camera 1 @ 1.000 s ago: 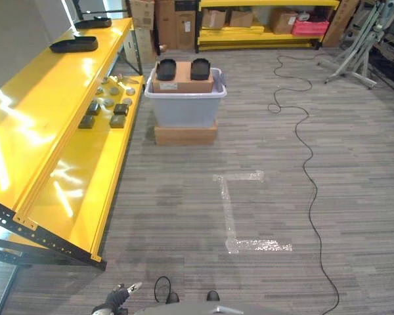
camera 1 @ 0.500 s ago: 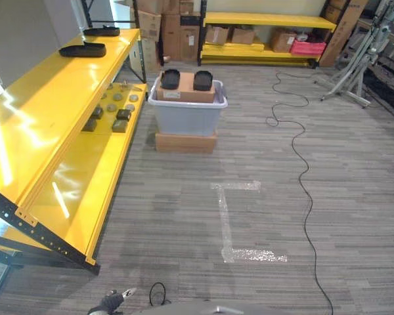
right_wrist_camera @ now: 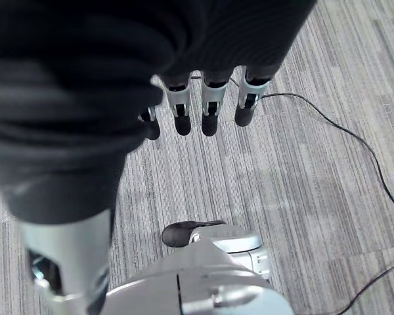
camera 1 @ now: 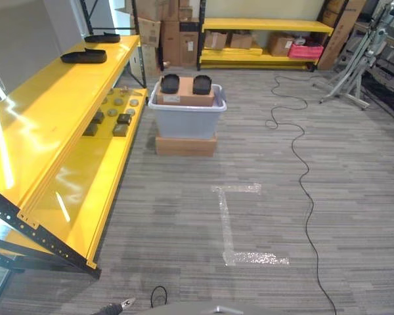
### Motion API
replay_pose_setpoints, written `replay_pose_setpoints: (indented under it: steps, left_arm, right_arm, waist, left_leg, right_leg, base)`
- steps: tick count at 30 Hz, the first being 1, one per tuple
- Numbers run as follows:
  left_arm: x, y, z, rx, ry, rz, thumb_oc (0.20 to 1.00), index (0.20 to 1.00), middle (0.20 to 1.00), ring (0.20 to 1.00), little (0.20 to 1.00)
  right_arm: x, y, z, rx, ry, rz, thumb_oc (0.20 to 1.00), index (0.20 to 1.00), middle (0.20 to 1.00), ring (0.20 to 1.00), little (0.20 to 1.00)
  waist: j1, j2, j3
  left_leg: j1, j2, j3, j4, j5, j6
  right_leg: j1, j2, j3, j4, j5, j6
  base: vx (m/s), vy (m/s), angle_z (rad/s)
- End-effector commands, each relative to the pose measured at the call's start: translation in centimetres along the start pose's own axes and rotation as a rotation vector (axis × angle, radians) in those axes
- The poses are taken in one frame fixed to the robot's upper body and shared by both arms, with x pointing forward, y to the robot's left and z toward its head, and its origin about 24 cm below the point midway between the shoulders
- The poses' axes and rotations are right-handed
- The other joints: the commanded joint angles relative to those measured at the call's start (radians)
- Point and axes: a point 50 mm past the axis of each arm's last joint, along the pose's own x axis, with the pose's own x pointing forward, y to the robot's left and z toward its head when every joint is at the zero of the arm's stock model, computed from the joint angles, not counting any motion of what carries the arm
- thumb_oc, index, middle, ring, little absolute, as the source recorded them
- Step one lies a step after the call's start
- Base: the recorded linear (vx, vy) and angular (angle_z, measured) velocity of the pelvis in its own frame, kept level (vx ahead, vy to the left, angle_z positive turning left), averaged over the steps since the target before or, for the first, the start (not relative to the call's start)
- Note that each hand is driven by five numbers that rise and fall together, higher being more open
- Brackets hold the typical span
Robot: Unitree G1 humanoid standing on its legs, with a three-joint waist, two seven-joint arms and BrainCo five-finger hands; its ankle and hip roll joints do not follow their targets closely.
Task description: Move parts from the plastic box to the shelf.
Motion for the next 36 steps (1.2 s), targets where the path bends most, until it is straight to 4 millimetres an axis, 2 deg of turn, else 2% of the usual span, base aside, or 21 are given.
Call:
replay_pose_setpoints:
  steps: [1,5,9,10,11,12,15,16,18,19,20,21,23,27,30,33,36]
  left_arm:
    - [0.2,-0.8,1.0,0.008,0.014,-0.013,1.0,1.0,1.0,1.0,1.0]
    - [0.2,-0.7,1.1,-0.019,0.009,-0.002,1.0,1.0,1.0,1.0,1.0]
    - [0.2,-0.8,2.6,-0.075,-0.08,-0.016,1.0,1.0,1.0,1.0,1.0]
    - [0.1,-0.8,3.8,-0.1,-0.14,-0.022,1.0,1.0,1.0,1.0,1.0]
    - [0.1,-0.8,4.4,-0.108,-0.169,-0.026,1.0,1.0,1.0,1.0,1.0]
    - [-0.2,-0.8,6.5,-0.145,-0.259,-0.054,1.0,1.0,1.0,1.0,1.0]
    - [-1.1,-0.7,10.2,-0.216,-0.42,-0.104,1.0,1.0,1.0,1.0,1.0]
    - [-2.0,-0.8,12.5,-0.235,-0.511,-0.129,1.0,1.0,1.0,1.0,1.0]
    - [-4.0,-0.9,15.8,-0.265,-0.671,-0.162,1.0,1.0,1.0,1.0,1.0]
    - [-5.5,-0.9,17.6,-0.294,-0.762,-0.192,1.0,1.0,1.0,1.0,1.0]
    - [-6.2,-0.9,18.4,-0.294,-0.801,-0.199,1.0,1.0,1.0,1.0,1.0]
    - [-7.8,-0.7,20.0,-0.273,-0.894,-0.193,1.0,1.0,1.0,1.0,1.0]
    - [-9.4,-0.7,21.2,-0.25,-0.975,-0.182,1.0,1.0,1.0,1.0,1.0]
    - [-14.4,0.1,24.1,-0.242,-1.222,-0.19,1.0,1.0,1.0,1.0,1.0]
    - [-17.9,0.7,25.4,-0.241,-1.367,-0.216,1.0,1.0,1.0,1.0,1.0]
    - [-20.2,1.1,26.0,-0.24,-1.436,-0.229,1.0,1.0,1.0,1.0,1.0]
    - [-21.0,1.2,26.0,-0.224,-1.457,-0.232,1.0,1.0,1.0,1.0,1.0]
  right_arm:
    - [0.0,-0.7,-0.9,-0.015,0.084,-0.018,1.0,1.0,1.0,1.0,1.0]
    - [0.0,-0.8,-0.9,-0.032,0.067,-0.03,1.0,1.0,1.0,1.0,1.0]
    - [0.0,-0.7,0.8,0.036,-0.044,-0.016,1.0,1.0,1.0,1.0,1.0]
    - [-0.2,-0.9,2.5,0.072,-0.143,-0.011,1.0,1.0,1.0,1.0,1.0]
    - [-0.3,-1.0,3.2,0.093,-0.178,-0.004,1.0,1.0,1.0,1.0,1.0]
    - [-0.9,-1.2,6.2,0.148,-0.328,0.013,1.0,1.0,1.0,1.0,1.0]
    - [-2.3,-2.3,9.9,0.252,-0.546,0.052,1.0,1.0,1.0,1.0,1.0]
    - [-3.9,-2.3,12.7,0.292,-0.666,0.071,1.0,1.0,1.0,1.0,1.0]
    - [-7.3,-1.8,16.5,0.361,-0.847,0.12,1.0,1.0,1.0,1.0,1.0]
    - [-9.0,-1.6,17.8,0.349,-0.926,0.113,1.0,1.0,1.0,1.0,1.0]
    - [-9.8,-1.6,18.2,0.334,-0.962,0.102,1.0,1.0,1.0,1.0,1.0]
    - [-11.4,-1.9,19.1,0.312,-1.042,0.073,1.0,1.0,1.0,1.0,1.0]
    - [-12.9,-2.0,19.8,0.311,-1.118,0.058,1.0,1.0,1.0,1.0,1.0]
    - [-17.6,-3.1,21.4,0.331,-1.344,0.048,1.0,1.0,1.0,1.0,1.0]
    - [-20.4,-4.1,22.0,0.352,-1.462,0.068,1.0,1.0,1.0,1.0,1.0]
    - [-22.2,-4.6,22.3,0.358,-1.517,0.067,1.0,1.0,1.0,1.0,1.0]
    - [-22.7,-4.6,22.3,0.339,-1.521,0.066,1.0,1.0,1.0,1.0,1.0]
  waist:
    - [0.009,-0.012,0.002]
    - [0.007,-0.011,0.003]
    - [0.008,-0.012,-0.001]
    - [0.009,-0.011,-0.003]
    - [0.009,-0.01,-0.004]
    - [0.011,-0.01,-0.009]
    - [0.016,-0.011,-0.012]
    - [0.016,-0.012,-0.01]
    - [0.011,-0.014,-0.006]
    - [0.005,-0.015,-0.002]
    - [0.002,-0.015,0.0]
    - [-0.003,-0.015,0.005]
    - [-0.008,-0.015,0.009]
    - [-0.02,-0.015,0.017]
    - [-0.023,-0.013,0.018]
    - [-0.023,-0.01,0.017]
    - [-0.022,-0.01,0.015]
  left_leg:
    - [-0.033,-0.024,-0.003,0.031,-0.045,0.009]
    - [-0.031,-0.022,-0.002,0.03,-0.045,0.009]
    - [-0.029,-0.019,-0.001,0.029,-0.043,0.006]
    - [-0.027,-0.019,-0.002,0.028,-0.042,0.005]
    - [-0.027,-0.019,-0.002,0.028,-0.041,0.005]
    - [-0.026,-0.018,-0.002,0.027,-0.041,0.005]
    - [-0.033,-0.019,-0.002,0.032,-0.039,0.005]
    - [-0.035,-0.02,-0.003,0.032,-0.037,0.007]
    - [-0.035,-0.019,-0.003,0.03,-0.034,0.007]
    - [-0.035,-0.018,-0.001,0.03,-0.033,0.007]
    - [-0.035,-0.018,0.0,0.031,-0.033,0.007]
    - [-0.034,-0.017,0.002,0.032,-0.031,0.007]
    - [-0.034,-0.017,0.002,0.032,-0.029,0.008]
    - [-0.031,-0.017,0.0,0.031,-0.024,0.008]
    - [-0.026,-0.019,-0.003,0.03,-0.023,0.008]
    - [-0.023,-0.022,-0.011,0.032,-0.024,0.006]
    - [-0.025,-0.025,-0.013,0.038,-0.028,0.006]
  right_leg:
    - [-0.017,-0.019,0.003,0.019,-0.002,0.071]
    - [-0.017,-0.019,0.003,0.02,-0.003,0.072]
    - [-0.015,-0.02,0.002,0.02,-0.002,0.072]
    - [-0.013,-0.02,0.0,0.02,-0.002,0.072]
    - [-0.012,-0.02,0.0,0.019,-0.002,0.072]
    - [-0.011,-0.021,-0.002,0.017,-0.001,0.073]
    - [-0.015,-0.024,-0.005,0.017,0.003,0.074]
    - [-0.016,-0.026,-0.008,0.017,0.007,0.075]
    - [-0.017,-0.027,-0.012,0.016,0.009,0.074]
    - [-0.019,-0.028,-0.013,0.018,0.009,0.072]
    - [-0.019,-0.028,-0.013,0.018,0.009,0.072]
    - [-0.019,-0.028,-0.012,0.019,0.011,0.071]
    - [-0.02,-0.027,-0.01,0.02,0.013,0.07]
    - [-0.017,-0.026,-0.008,0.018,0.014,0.068]
    - [-0.01,-0.026,-0.008,0.015,0.013,0.068]
    - [-0.007,-0.026,-0.005,0.014,0.012,0.072]
    - [-0.008,-0.028,-0.003,0.016,0.01,0.073]
  base:
    - [0.0,0.0,0.0]
    - [0.0,0.0,0.0]
    - [0.0,0.0,0.0]
    - [0.0,0.0,0.0]
    - [0.0,0.0,0.0]
    - [0.0,0.0,0.0]
    - [0.0,0.0,0.0]
    - [0.0,0.0,0.0]
    - [-0.03,-0.002,0.02]
    - [0.0,0.0,0.0]
    - [-0.03,0.008,0.01]
    - [0.0,0.0,0.0]
    - [0.0,0.0,0.0]
    - [0.0,0.0,0.0]
    - [0.02,0.02,-0.03]
    - [0.03,0.03,-0.03]
    - [0.03,0.036,-0.01]
